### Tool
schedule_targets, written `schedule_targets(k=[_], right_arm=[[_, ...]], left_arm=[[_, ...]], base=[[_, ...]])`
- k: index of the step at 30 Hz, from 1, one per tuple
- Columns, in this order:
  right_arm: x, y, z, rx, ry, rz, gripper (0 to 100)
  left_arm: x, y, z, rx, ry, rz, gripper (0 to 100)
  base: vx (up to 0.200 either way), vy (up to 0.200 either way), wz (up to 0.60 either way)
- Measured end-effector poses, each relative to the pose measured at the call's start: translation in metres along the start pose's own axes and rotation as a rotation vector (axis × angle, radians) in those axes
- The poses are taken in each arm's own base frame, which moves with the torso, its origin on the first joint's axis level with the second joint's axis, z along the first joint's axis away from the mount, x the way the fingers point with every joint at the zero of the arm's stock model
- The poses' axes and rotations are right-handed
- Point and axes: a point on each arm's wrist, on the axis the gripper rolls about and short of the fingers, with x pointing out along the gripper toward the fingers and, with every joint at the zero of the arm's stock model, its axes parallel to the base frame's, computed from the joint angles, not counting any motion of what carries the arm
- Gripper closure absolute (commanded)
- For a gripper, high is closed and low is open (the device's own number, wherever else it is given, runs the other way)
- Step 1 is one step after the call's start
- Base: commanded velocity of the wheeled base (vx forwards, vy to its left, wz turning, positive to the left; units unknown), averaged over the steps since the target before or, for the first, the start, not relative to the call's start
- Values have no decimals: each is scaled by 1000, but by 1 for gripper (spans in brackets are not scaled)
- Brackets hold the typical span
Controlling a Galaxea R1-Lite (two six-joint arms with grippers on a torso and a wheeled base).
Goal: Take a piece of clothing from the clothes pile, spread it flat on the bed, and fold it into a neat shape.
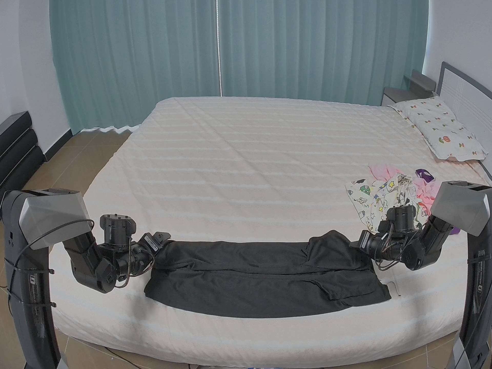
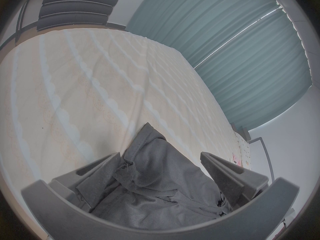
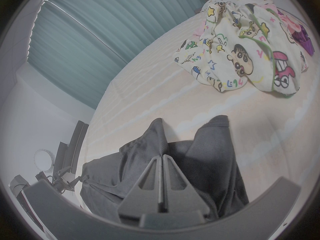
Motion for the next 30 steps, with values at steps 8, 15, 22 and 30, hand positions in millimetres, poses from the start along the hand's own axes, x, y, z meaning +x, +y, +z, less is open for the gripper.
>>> schedule_targets(k=[8,15,22,30], right_arm=[[-23,3,-7,-4,19,-12,100],[-36,-4,-10,-56,31,-37,100],[-38,-8,-9,-54,31,-48,0],[-42,-1,6,-45,-12,-31,0]], left_arm=[[0,0,-1,1,3,2,0],[0,0,-1,1,3,3,0],[-1,1,-2,5,6,6,0],[-3,4,-4,5,13,18,0]], base=[[0,0,0],[0,0,0],[0,0,0],[0,0,0]])
